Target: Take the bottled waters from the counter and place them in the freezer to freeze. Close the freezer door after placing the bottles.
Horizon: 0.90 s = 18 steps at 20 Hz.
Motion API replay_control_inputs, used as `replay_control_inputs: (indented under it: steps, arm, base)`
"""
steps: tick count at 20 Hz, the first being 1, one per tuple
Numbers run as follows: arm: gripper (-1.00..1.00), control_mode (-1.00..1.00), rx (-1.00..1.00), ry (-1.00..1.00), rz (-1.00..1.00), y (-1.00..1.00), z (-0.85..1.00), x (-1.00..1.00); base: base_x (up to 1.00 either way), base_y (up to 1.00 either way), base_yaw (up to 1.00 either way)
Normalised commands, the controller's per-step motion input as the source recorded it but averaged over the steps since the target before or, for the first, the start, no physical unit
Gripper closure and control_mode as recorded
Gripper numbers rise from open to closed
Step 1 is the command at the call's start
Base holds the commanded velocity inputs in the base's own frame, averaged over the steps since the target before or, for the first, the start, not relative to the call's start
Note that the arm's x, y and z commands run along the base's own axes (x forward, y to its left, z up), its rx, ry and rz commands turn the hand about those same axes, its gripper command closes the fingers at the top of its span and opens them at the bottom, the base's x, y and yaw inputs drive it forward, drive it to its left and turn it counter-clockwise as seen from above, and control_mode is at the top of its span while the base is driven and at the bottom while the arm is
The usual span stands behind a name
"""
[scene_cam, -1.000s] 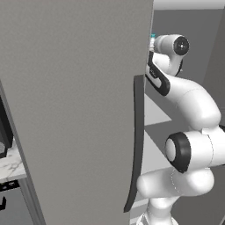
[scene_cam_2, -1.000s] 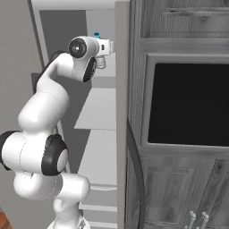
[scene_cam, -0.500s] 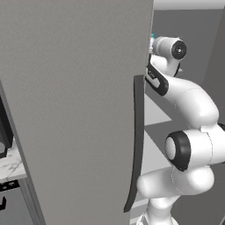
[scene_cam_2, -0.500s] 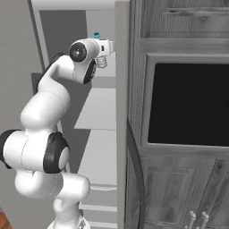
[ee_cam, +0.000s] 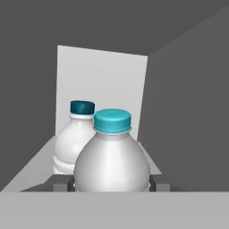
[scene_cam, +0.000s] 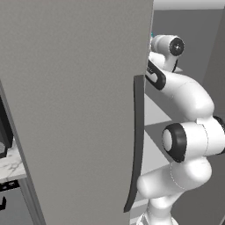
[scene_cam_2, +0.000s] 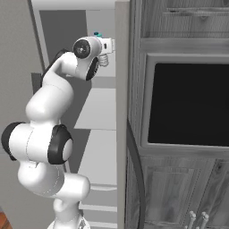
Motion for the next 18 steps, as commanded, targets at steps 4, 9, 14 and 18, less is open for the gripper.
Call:
replay_control_inputs:
  steps: [4,9,14,18]
  arm:
    - [1.0,-1.0,0.01,0.08,0.0,0.0,-0.05,0.01]
    - [1.0,-1.0,0.0,0.12,0.0,0.0,0.0,0.0]
    - [1.0,-1.0,0.0,0.14,0.0,0.0,0.0,0.01]
    - [1.0,-1.0,0.0,0.04,0.0,0.0,-0.05,0.0]
  base:
    - [0.0,0.0,0.0]
    - [0.0,0.0,0.0]
    - [0.0,0.0,0.0]
    - [0.0,0.0,0.0]
